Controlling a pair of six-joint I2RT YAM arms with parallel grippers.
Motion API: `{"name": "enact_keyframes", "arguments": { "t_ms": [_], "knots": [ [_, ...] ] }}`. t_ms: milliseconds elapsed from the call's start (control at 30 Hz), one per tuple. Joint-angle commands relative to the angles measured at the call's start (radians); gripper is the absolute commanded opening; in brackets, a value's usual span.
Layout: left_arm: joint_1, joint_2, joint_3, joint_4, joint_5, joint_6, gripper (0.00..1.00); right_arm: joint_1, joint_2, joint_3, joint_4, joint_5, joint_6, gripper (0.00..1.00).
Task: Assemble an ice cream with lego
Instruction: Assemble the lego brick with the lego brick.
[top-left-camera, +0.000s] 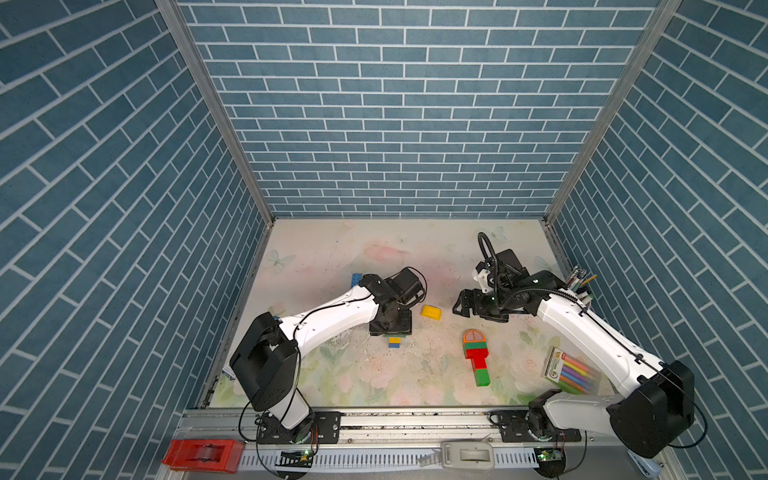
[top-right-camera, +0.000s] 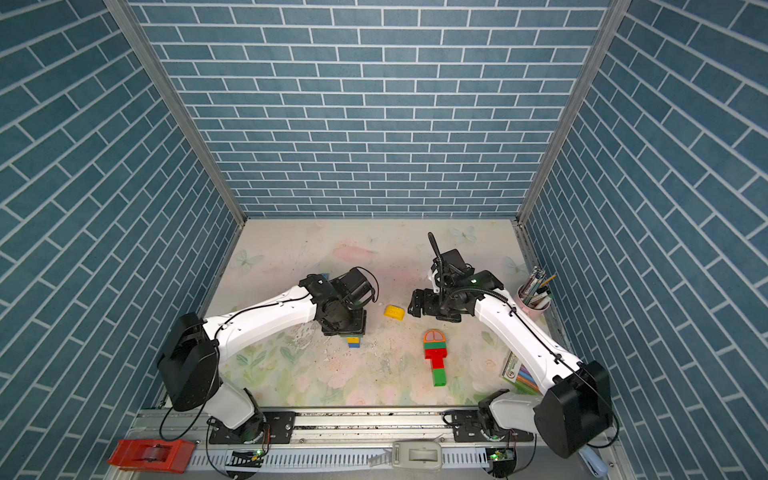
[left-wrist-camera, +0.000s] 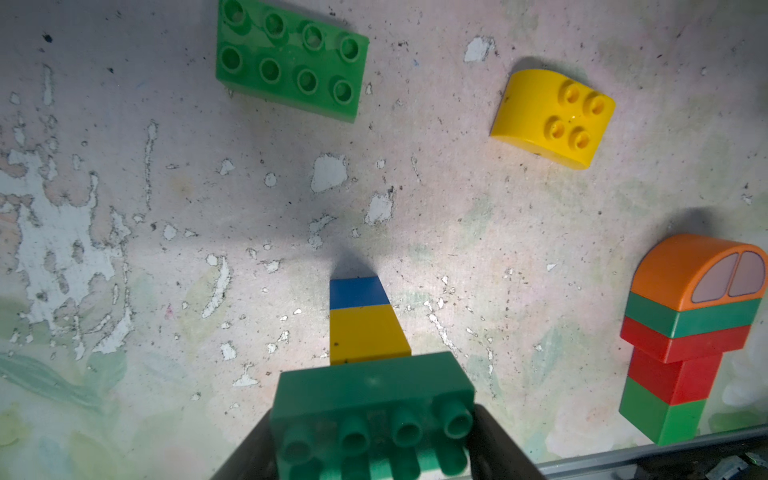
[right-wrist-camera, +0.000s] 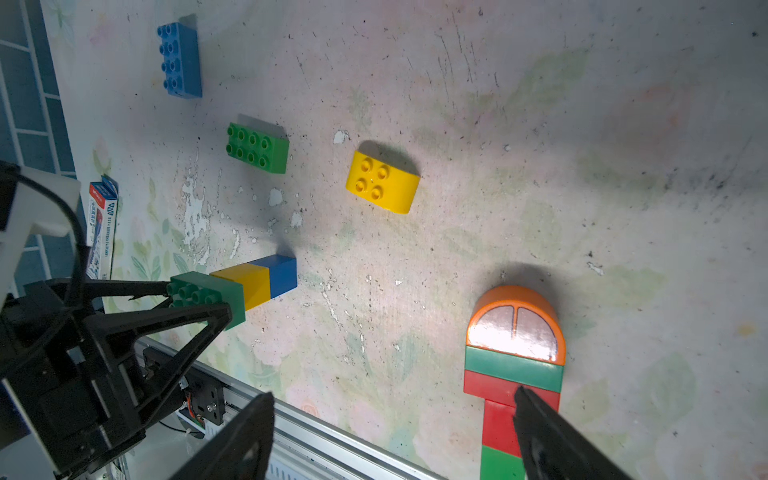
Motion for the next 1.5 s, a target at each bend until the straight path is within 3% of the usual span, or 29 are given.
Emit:
{"name": "enact_keyframes", "arguments": {
  "t_ms": [0, 233, 1000, 1467],
  "knots": [
    [-0.015, 0.024, -0.035, -0.073, -0.028, 0.009, 0.0, 0.002, -0.014, -0.002, -0.006, 0.007, -0.011, 0.91],
    [-0.015, 0.019, -0.004, -0.122, -0.027, 0.029, 0.0, 0.001, -0.025, 0.006, -0.029, 0.014, -0.009, 0.91],
    [-0.013, -0.028, 0.031, -0.053, -0.021, -0.021, 0.0, -0.005, -0.055, -0.018, -0.037, 0.007, -0.006, 0.91],
    [-0.022, -0.01, -0.103, 0.028, 0.005, -0.044, 0.0, -0.01, -0.064, -0.027, -0.045, 0.007, -0.008, 0.91]
  ]
}}
